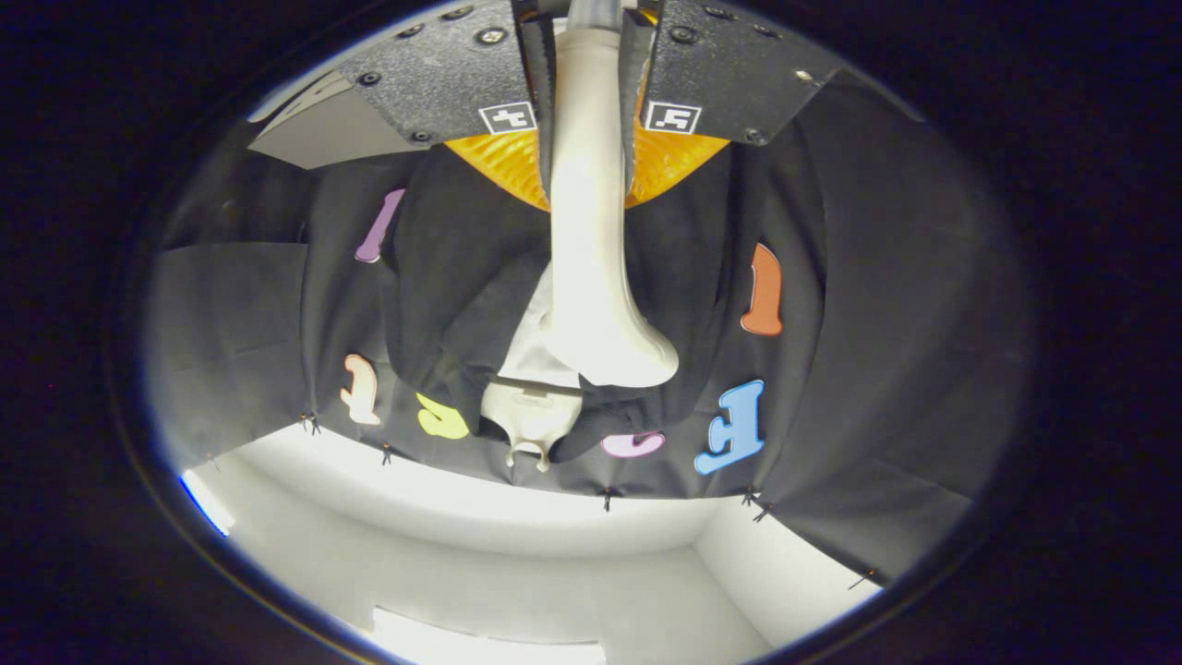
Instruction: Iron the clothes twice with a garment steamer, once on the left side and once on the right side.
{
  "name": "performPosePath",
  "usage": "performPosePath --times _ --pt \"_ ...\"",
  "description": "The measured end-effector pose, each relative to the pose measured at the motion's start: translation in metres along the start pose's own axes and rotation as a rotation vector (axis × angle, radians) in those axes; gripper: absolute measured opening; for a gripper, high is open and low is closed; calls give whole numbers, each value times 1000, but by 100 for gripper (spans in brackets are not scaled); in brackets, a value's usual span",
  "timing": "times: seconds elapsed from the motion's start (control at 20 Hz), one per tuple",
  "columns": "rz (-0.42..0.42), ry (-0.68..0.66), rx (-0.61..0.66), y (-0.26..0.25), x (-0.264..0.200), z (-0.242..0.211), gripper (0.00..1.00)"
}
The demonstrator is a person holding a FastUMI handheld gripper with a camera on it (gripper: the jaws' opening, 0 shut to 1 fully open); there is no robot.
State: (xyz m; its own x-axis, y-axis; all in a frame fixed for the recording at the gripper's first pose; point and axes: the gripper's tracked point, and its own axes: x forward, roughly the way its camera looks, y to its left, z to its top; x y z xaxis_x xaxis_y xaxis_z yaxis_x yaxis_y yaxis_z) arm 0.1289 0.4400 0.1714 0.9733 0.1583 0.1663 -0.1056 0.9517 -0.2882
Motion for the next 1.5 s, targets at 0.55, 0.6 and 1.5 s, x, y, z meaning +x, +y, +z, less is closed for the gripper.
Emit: performPosePath --times 0.55,0.6,1.5 --pt "-35 -62 -51 37 58 62 30" --pt "-44 -56 -67 38 61 58 30" --pt "-43 44 -91 29 37 -12 30"
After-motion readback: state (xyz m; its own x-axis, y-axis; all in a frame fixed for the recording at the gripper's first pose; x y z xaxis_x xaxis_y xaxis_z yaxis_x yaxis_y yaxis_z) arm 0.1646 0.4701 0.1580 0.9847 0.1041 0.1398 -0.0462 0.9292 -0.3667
